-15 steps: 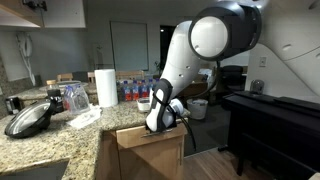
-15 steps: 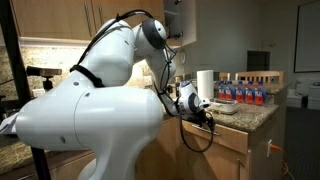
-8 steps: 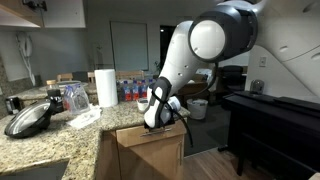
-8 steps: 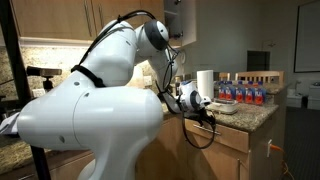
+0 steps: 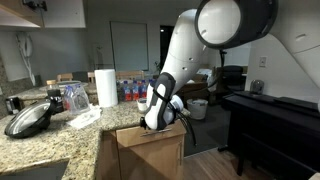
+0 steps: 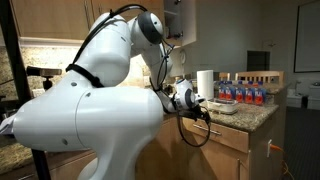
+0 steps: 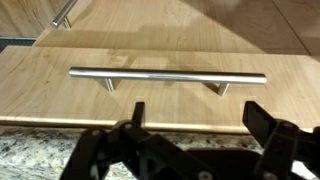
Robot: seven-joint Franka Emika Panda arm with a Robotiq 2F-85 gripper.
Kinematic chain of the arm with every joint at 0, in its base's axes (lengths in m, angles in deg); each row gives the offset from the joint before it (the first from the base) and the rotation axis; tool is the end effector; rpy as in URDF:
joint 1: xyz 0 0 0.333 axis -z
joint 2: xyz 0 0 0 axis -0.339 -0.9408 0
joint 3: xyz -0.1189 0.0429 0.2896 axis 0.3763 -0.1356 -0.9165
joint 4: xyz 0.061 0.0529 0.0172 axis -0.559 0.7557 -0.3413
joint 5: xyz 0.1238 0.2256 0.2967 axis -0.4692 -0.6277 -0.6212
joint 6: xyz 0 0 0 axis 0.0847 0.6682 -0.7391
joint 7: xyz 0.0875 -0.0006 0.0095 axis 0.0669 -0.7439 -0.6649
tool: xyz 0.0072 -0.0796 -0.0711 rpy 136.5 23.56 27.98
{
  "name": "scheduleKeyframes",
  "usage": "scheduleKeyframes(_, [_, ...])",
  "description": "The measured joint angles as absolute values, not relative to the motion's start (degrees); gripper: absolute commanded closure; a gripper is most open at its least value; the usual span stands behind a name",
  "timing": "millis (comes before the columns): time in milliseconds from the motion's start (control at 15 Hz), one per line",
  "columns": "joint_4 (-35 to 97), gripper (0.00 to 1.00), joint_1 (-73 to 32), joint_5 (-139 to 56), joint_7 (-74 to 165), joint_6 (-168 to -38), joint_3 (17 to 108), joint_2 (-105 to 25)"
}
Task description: Close the top drawer
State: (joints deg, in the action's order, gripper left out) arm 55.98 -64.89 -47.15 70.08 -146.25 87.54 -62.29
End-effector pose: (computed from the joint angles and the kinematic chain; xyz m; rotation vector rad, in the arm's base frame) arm 0.5988 0.1862 0.1918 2.9612 -0.1558 0.8100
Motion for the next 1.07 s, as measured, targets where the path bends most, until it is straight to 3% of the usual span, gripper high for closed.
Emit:
scheduleKeyframes(667, [60.8,0.0,-56.6,-47.3,66.1,-145.3,76.3,-57.2])
scheduleKeyframes(1067, [56.5,0.0,-48.0,-47.1,64.2,-136.4,69.4,-57.7])
